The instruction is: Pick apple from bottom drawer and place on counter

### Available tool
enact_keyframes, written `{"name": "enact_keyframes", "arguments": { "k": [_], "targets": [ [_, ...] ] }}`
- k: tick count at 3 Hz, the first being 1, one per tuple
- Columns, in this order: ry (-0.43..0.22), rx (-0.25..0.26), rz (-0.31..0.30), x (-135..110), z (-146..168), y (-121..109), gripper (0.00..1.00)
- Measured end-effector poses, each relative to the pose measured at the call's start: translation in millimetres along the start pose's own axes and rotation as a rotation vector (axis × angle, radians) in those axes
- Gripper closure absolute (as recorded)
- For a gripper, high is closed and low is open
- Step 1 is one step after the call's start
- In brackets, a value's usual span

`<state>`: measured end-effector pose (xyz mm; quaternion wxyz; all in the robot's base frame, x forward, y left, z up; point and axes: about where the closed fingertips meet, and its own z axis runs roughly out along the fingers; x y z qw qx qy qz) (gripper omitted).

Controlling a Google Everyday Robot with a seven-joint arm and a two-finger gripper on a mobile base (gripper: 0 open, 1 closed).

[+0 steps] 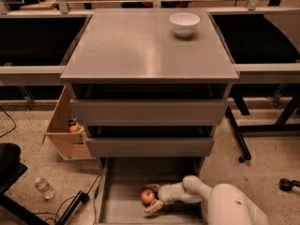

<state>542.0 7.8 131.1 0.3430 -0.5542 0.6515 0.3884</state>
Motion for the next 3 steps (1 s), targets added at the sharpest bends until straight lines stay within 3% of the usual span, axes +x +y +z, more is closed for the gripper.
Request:
{"name": "enact_keyframes", "arguments": {
  "k": [3],
  "targets": [
    [-0.019,-0.010,-0.007,-5.1,10.6,2.5,0.96]
  ]
}}
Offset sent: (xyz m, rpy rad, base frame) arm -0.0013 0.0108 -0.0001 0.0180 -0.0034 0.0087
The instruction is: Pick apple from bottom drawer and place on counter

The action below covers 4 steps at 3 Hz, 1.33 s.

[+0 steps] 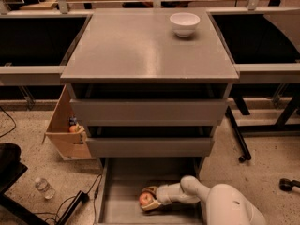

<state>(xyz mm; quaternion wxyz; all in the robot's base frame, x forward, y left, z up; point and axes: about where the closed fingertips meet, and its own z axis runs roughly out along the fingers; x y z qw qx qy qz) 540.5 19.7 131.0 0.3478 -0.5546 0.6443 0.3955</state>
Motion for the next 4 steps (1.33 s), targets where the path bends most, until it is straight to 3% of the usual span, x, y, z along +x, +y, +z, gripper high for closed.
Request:
{"name": "enact_keyframes", "arguments": {
  "k": [1,2,3,4],
  "targets": [
    [-0.023,-0.005,0.007,-11,-6,14,1.00],
    [-0.033,0.057,-0.025,-40,-50,14,1.00],
    [-0.065,0.100,-0.039,-100,-136,32,1.00],
    [-0.073,0.079,-0.004,-158,-197,75,1.00]
  ]
}}
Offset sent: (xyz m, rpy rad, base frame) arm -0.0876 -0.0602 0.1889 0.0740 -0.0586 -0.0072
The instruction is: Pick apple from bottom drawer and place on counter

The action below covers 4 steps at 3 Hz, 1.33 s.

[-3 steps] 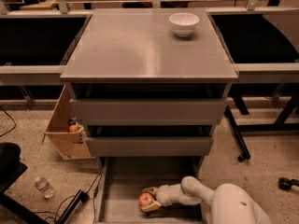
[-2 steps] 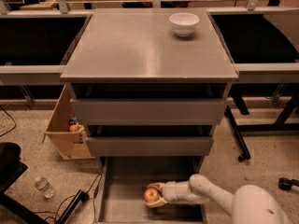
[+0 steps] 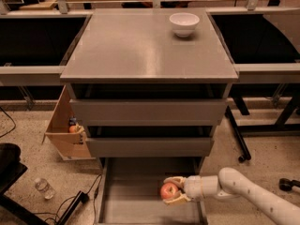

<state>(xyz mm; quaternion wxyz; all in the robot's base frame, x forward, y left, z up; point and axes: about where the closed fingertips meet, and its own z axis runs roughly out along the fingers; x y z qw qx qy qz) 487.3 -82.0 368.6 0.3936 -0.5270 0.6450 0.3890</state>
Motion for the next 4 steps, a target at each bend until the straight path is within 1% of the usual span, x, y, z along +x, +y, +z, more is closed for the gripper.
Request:
{"name": "enact_keyframes", "arguments": {
  "k": [1,2,3,4],
  "targets": [
    [0.013,-0.047,0.040,-66,-40,39,1.00],
    [0.035,-0.056,0.047,-134,-74,46,1.00],
    [0.045,-0.031,0.049,-186,-100,39,1.00],
    [0.039,0.020,0.061,-220,-122,26,1.00]
  ]
}}
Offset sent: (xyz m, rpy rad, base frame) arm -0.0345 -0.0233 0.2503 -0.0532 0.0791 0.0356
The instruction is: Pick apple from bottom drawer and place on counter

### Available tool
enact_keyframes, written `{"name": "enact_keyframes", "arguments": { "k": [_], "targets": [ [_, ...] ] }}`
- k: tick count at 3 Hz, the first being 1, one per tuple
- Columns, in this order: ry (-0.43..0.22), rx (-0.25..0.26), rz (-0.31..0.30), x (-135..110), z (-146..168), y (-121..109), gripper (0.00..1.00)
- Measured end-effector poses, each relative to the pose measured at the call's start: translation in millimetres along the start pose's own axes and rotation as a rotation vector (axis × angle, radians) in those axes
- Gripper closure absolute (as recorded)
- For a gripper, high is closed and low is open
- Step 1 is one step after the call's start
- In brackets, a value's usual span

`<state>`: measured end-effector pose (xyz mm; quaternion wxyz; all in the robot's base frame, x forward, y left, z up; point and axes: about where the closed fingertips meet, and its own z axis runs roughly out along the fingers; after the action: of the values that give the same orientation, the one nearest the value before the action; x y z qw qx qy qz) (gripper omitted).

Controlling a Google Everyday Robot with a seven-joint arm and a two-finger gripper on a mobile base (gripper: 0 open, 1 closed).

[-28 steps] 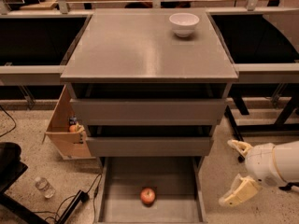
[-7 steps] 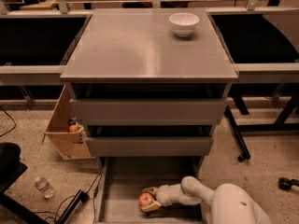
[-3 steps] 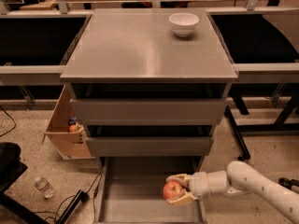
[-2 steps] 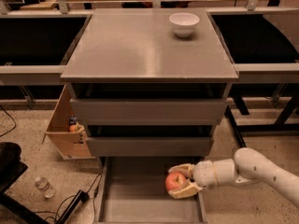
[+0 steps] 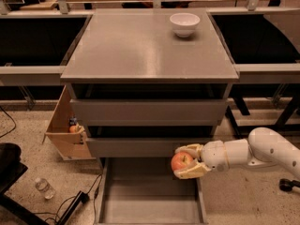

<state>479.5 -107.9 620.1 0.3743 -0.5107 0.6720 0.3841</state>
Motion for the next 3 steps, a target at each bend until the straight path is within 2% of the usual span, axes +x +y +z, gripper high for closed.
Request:
{"name": "enact_keyframes", "arguments": {
  "k": [1,2,3],
  "targets": [
    [0.000,0.000,0.000,0,0,0,1.00],
    [0.015,0.002,-0.007,-11,-1,1,1.00],
    [0.062,0.036,-0.015,-57,-7,6,1.00]
  ]
}}
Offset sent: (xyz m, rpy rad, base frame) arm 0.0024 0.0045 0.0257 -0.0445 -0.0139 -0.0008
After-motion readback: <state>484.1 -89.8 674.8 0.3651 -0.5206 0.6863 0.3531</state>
